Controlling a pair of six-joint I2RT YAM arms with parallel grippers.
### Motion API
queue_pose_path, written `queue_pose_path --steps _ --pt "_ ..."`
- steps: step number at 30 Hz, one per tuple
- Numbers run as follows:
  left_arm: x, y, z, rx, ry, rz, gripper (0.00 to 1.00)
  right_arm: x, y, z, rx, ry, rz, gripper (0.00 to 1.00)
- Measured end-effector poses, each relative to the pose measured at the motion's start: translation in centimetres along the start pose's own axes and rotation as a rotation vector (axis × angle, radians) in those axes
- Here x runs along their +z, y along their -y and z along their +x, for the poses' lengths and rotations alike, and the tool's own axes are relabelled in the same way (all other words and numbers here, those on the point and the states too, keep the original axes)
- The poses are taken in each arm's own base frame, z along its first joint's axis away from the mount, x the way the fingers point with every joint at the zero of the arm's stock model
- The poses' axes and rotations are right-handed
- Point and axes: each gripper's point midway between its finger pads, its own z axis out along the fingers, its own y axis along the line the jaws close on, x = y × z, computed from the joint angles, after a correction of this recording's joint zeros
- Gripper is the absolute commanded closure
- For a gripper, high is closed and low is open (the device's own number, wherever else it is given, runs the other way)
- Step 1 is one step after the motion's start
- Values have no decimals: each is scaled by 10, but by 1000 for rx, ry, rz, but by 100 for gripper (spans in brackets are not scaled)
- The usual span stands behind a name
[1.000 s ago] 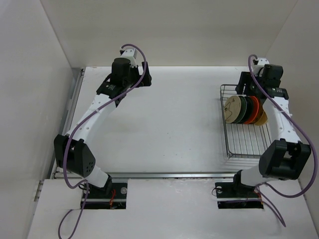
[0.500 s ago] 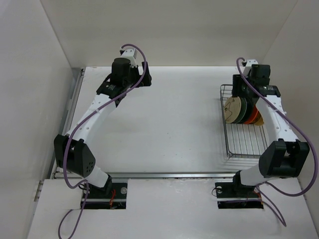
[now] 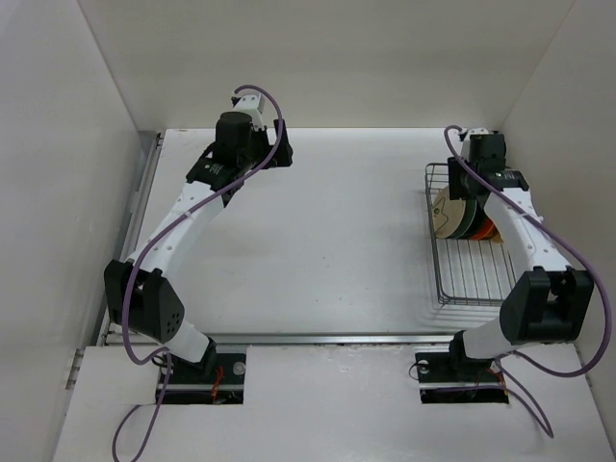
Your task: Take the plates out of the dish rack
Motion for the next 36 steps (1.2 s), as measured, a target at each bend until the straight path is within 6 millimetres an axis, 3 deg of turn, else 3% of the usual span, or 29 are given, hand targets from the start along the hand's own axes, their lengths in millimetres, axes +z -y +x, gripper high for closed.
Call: queue_pose_path --steps 10,19,32,36 --pt "0 0 0 0 0 -1 3 6 6 15 -31 -44 40 55" --pt "0 0 0 0 0 -1 3 23 2 29 -55 -105 38 57" --pt "0 0 0 0 0 -1 3 34 5 36 -65 -138 75 100" --pt "0 0 0 0 1 0 3 33 4 36 -66 -137 82 100"
